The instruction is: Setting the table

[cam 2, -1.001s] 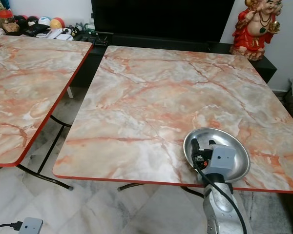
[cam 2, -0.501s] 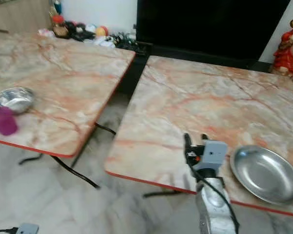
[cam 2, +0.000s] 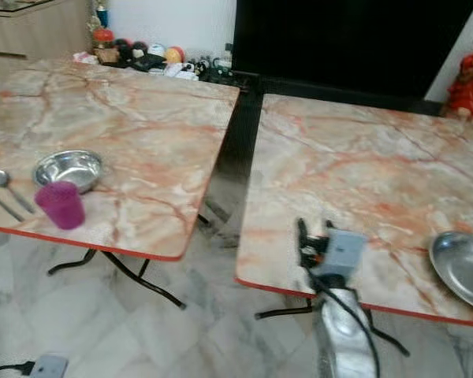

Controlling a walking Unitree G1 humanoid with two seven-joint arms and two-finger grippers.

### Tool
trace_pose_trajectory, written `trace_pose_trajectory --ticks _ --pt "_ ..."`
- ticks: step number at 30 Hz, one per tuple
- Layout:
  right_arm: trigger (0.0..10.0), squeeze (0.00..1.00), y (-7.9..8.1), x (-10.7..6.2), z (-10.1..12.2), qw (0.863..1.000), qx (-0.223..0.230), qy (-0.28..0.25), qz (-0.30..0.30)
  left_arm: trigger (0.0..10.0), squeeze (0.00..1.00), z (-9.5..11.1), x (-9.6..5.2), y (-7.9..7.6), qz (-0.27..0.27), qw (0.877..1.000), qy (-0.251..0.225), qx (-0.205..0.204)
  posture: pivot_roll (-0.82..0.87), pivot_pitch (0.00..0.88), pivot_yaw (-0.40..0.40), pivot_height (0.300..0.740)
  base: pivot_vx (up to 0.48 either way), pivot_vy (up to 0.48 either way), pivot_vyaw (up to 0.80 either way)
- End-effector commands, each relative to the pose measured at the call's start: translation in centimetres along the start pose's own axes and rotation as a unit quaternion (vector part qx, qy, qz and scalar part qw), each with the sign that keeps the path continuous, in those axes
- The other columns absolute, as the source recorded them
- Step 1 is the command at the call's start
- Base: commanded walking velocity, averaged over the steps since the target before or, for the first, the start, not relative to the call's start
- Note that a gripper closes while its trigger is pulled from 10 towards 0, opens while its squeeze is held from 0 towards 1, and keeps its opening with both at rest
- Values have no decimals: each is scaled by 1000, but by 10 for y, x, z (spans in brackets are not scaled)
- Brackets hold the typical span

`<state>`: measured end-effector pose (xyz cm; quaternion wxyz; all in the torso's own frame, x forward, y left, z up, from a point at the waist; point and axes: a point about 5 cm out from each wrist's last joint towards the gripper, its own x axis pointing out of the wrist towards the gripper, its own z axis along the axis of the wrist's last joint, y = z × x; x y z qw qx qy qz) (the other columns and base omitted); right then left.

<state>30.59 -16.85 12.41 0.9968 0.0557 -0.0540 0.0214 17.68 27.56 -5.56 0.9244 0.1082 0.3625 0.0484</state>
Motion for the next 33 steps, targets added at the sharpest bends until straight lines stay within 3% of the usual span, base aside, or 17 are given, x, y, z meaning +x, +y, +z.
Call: trace_pose_trajectory --ticks 1,25,33 --pt "10000 0 -11 -3 -2 1000 -9 6 -17 10000 0 -7 -2 -6 -8 1000 14 -7 99 101 -51 740 0 480 0" --pt "10000 0 -2 2 -1 1000 -4 -4 -8 10000 0 -8 -2 -7 -2 1000 13 -15 107 116 -54 740 0 475 0" --pt "10000 0 0 3 2 1000 -2 -11 -6 10000 0 -7 -2 -6 0 1000 6 -14 110 119 -54 740 0 0 0"
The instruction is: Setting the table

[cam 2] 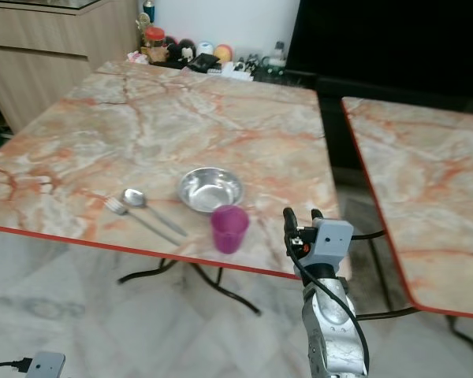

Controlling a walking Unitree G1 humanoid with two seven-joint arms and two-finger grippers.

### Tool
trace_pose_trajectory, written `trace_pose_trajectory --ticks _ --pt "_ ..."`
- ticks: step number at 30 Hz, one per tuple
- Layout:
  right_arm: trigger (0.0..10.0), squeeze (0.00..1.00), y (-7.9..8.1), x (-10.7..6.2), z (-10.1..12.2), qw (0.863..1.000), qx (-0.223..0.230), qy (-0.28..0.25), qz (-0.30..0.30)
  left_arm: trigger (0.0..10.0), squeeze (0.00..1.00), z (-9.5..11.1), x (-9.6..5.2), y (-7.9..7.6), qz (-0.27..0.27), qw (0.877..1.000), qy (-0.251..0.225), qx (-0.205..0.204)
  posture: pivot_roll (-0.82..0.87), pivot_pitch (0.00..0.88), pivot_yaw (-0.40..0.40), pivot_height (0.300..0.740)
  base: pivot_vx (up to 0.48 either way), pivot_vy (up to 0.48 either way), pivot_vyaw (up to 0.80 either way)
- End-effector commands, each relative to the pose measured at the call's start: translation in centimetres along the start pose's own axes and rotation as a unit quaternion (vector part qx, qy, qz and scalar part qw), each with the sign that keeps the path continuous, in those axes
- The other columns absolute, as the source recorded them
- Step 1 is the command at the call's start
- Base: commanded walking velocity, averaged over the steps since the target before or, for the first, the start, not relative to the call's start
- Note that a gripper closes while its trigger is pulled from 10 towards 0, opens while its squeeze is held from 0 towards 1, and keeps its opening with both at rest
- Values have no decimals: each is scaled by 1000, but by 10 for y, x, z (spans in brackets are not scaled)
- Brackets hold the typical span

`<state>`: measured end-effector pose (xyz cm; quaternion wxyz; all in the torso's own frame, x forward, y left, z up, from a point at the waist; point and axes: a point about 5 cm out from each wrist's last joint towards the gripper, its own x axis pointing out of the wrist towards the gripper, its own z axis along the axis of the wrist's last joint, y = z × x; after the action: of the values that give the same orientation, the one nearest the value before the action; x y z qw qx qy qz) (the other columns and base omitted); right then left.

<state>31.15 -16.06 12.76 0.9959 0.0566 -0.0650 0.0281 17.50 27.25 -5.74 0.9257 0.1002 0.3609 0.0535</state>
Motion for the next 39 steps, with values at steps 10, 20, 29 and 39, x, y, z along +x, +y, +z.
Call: trace_pose_trajectory --ticks 10,20,29,39 --pt "10000 0 -7 -2 2 1000 -1 -7 -12 10000 0 -4 -1 -2 4 1000 4 -17 112 120 -56 740 0 96 0" --pt "10000 0 -6 -2 7 1000 3 -25 -16 10000 0 -2 -1 -2 1 1000 -3 -13 112 121 -55 740 0 421 0" --pt "10000 0 -20 -9 35 991 -6 -109 -72 10000 0 -2 -1 -3 0 1000 -9 -13 110 122 -55 740 0 0 0" --pt "10000 0 -16 -14 48 990 -27 -122 -63 10000 0 -1 -1 -6 -4 1000 -10 -11 107 123 -60 740 0 0 0"
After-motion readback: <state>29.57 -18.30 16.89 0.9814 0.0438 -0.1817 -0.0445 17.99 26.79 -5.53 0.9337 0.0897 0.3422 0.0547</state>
